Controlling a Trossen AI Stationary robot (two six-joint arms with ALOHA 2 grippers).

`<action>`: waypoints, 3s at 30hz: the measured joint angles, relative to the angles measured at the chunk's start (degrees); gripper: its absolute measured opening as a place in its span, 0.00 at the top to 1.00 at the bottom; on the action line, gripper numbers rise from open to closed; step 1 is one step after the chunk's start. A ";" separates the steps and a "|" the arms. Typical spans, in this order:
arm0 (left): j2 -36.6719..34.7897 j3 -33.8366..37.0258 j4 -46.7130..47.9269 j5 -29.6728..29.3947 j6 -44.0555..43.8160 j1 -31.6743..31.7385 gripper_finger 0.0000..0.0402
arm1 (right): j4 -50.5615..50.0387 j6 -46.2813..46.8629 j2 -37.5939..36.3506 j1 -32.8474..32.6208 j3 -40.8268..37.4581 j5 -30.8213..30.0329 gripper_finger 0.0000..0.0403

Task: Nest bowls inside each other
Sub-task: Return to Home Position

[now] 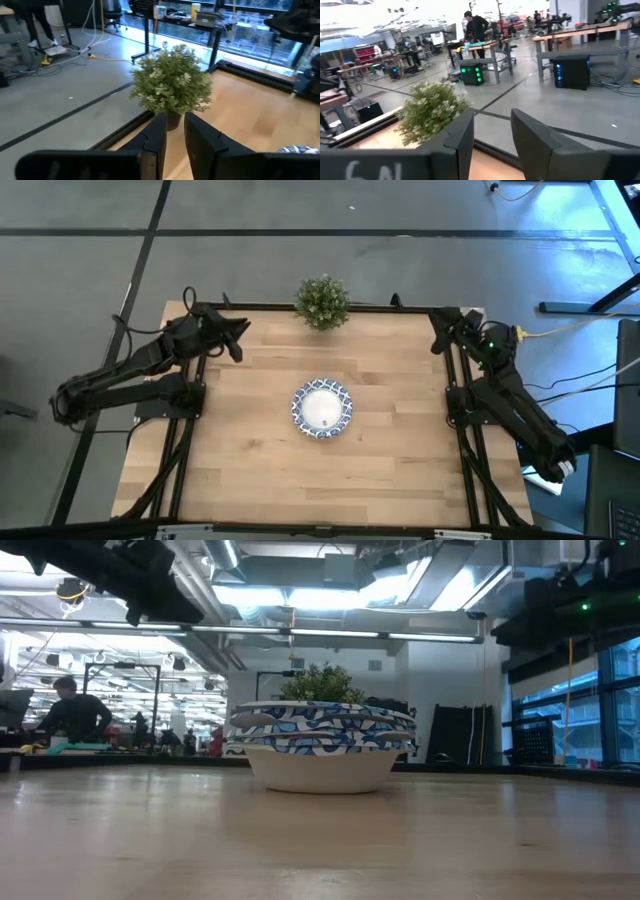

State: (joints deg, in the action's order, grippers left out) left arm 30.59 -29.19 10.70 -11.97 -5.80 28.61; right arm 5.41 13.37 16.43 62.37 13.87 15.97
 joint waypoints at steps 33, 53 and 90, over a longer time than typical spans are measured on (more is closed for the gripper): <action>-7.28 15.30 -9.44 -3.21 4.86 -6.63 0.99 | -2.78 -1.71 -2.72 -11.79 -4.33 -3.91 0.67; -7.28 15.30 -9.44 -3.23 4.90 -6.63 0.89 | -2.78 -1.84 -2.72 -11.76 -4.31 -3.91 0.67; -7.26 15.26 -9.44 -3.23 4.92 -6.63 0.98 | -2.78 -1.82 -2.72 -11.76 -4.28 -3.92 0.67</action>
State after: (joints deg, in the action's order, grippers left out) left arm 23.33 -13.93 1.26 -15.20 -0.89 21.98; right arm 2.63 11.55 13.72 50.61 9.58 12.05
